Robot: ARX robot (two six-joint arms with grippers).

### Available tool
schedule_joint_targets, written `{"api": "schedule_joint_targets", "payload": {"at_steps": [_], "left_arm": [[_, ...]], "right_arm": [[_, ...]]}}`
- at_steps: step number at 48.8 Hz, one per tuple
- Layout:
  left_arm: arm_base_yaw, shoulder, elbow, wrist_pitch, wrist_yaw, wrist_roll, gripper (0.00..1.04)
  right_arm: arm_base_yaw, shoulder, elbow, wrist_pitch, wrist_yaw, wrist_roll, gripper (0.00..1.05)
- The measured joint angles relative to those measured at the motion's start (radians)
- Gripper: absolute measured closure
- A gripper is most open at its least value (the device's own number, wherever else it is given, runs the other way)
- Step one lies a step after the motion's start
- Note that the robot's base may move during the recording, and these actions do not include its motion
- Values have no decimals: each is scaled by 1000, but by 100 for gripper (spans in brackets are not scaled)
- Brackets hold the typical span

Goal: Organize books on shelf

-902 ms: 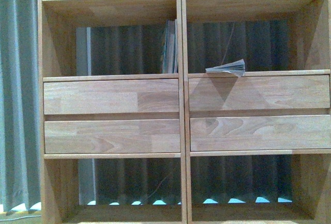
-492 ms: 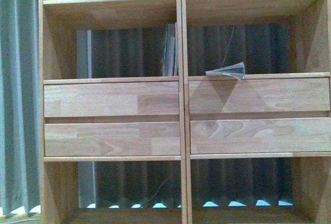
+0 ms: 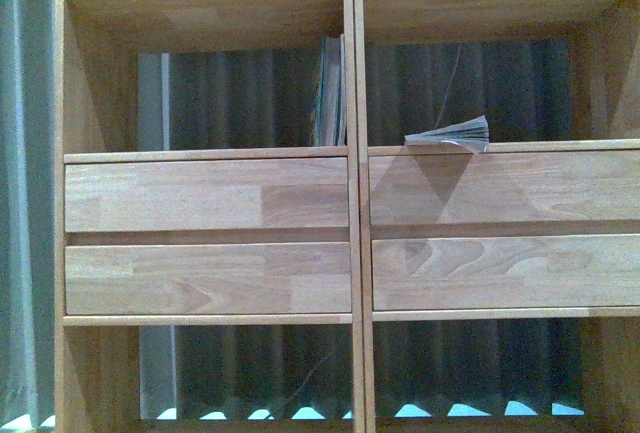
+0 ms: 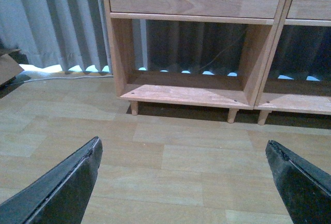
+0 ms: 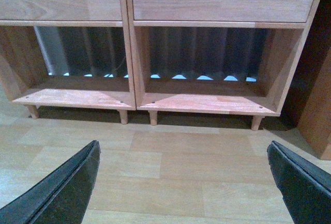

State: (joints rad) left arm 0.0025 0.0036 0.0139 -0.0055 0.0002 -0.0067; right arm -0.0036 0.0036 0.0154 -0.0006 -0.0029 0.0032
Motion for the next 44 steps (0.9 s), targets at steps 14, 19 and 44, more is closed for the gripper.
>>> {"api": "schedule_joint_targets", "payload": {"at_steps": [14, 19, 44], "left_arm": [[0, 0, 0, 0, 0, 0, 7], [0, 0, 0, 0, 0, 0, 7], [0, -1, 0, 0, 0, 0, 7]], "right_arm": [[0, 0, 0, 0, -1, 0, 7], [0, 0, 0, 0, 0, 0, 7], [0, 0, 0, 0, 0, 0, 7]]}}
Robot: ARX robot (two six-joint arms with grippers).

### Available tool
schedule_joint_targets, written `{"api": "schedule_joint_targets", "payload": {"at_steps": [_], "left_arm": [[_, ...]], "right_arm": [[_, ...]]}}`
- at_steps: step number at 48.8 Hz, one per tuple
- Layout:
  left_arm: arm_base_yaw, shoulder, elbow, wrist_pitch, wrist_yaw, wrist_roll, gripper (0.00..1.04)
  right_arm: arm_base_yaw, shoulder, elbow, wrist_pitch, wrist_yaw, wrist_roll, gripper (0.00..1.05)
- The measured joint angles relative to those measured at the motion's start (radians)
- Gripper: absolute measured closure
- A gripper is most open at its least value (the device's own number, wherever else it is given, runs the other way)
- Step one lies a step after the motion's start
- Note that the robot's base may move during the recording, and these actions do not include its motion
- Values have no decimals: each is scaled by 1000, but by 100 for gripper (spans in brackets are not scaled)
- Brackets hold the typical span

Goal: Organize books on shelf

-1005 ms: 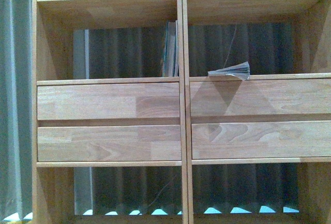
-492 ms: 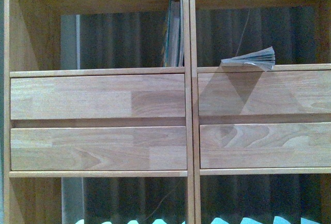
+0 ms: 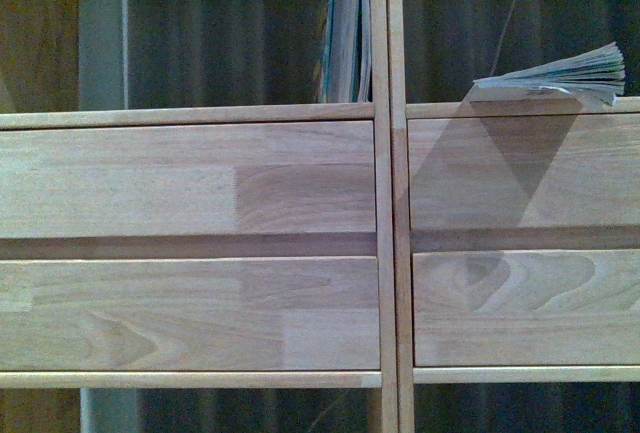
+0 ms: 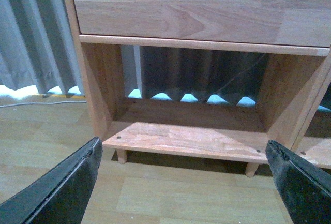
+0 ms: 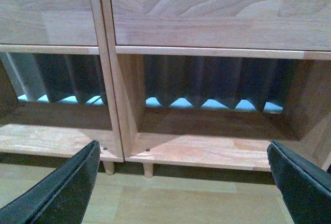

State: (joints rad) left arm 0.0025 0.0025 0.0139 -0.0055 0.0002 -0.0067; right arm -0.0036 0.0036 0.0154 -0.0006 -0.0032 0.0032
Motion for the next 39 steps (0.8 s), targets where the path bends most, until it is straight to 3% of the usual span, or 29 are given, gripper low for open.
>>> {"api": "schedule_joint_targets", "payload": {"at_steps": [39], "left_arm": [[0, -1, 0, 0, 0, 0, 7]], "right_arm": [[0, 0, 0, 0, 1, 0, 7]]}}
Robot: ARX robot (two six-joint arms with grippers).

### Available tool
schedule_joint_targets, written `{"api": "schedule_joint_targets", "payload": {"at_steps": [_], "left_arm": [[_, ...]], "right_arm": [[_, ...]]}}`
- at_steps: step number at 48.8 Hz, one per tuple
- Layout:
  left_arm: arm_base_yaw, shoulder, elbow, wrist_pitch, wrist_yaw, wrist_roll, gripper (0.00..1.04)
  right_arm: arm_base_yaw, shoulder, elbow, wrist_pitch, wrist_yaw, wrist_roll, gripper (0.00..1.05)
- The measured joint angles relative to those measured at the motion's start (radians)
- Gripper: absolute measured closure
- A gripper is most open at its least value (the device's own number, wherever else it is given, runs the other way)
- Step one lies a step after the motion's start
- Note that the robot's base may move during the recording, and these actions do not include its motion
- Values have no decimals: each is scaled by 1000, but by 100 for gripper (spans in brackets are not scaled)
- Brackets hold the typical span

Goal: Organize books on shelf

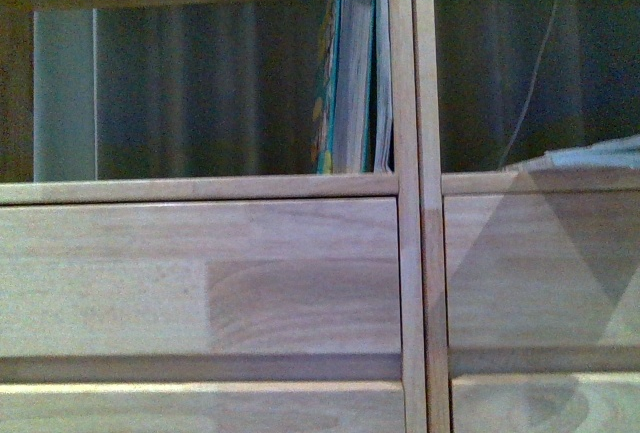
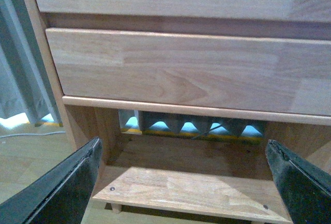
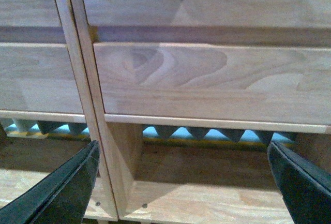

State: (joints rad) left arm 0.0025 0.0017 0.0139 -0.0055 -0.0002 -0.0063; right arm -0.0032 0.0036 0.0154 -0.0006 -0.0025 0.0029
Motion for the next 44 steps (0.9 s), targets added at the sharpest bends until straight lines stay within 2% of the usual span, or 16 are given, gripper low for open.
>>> {"api": "schedule_joint_targets", "payload": {"at_steps": [15, 17, 19, 23, 30, 36, 44], "left_arm": [[0, 0, 0, 0, 0, 2, 7], [0, 0, 0, 0, 0, 2, 7], [0, 0, 0, 0, 0, 2, 7], [0, 0, 0, 0, 0, 2, 7], [0, 0, 0, 0, 0, 2, 7], [0, 0, 0, 0, 0, 2, 7], [0, 0, 0, 0, 0, 2, 7]], "right_arm": [[0, 0, 0, 0, 0, 0, 7], [-35, 37, 26, -68, -123, 29, 7], [-92, 124, 76, -143, -291, 85, 7], [-102, 231, 127, -110, -378, 175, 7], [-21, 387, 244, 32, -347, 354, 7], [129, 634, 376, 232, -245, 545, 7], [144, 950, 569, 368, -225, 773, 7]]}}
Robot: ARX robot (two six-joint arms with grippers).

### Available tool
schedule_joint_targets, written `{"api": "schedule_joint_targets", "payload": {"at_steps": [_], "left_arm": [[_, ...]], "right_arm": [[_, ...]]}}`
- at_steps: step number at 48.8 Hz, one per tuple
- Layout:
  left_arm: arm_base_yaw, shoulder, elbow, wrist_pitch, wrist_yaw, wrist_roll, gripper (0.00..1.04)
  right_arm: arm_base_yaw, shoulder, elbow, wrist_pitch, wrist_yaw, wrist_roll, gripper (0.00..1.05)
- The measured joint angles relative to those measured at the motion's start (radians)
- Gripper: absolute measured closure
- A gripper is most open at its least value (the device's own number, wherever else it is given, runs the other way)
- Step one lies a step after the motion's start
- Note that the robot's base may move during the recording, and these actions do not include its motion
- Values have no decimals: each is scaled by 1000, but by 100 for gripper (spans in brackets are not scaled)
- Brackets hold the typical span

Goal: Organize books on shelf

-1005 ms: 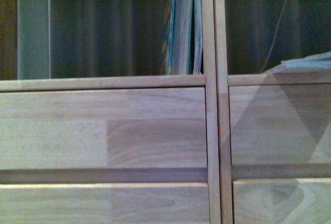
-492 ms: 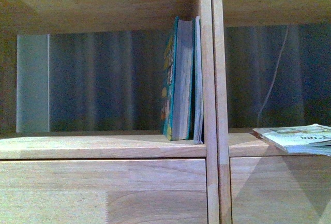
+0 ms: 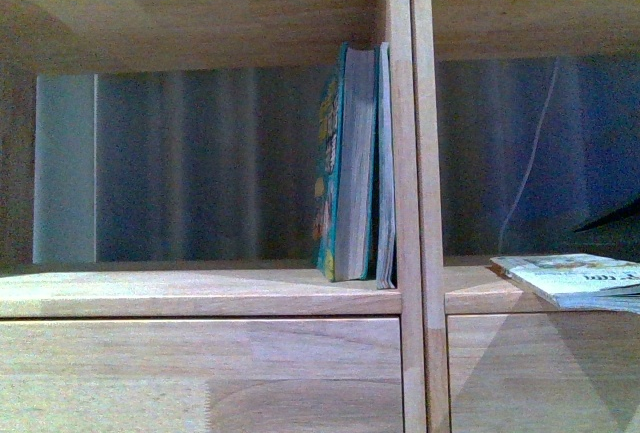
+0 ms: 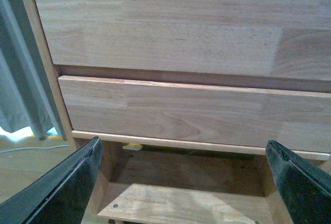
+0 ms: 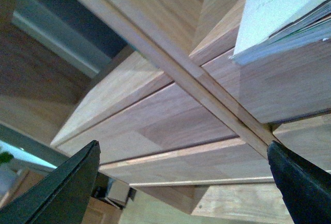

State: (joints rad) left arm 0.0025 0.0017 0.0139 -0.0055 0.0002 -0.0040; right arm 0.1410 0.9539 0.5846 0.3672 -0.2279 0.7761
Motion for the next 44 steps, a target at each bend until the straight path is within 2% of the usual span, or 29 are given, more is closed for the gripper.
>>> {"api": "schedule_joint_targets", "payload": {"at_steps": [11, 26, 39, 44], "left_arm": [[0, 0, 0, 0, 0, 0, 7], [0, 0, 0, 0, 0, 0, 7], [0, 0, 0, 0, 0, 0, 7], [0, 0, 0, 0, 0, 0, 7]], "right_arm": [[-83, 243, 153, 58, 34, 225, 7], [-146, 311, 179, 124, 62, 427, 7], [-135, 327, 187, 121, 122, 468, 7], [-129, 341, 196, 115, 151, 474, 18]]}}
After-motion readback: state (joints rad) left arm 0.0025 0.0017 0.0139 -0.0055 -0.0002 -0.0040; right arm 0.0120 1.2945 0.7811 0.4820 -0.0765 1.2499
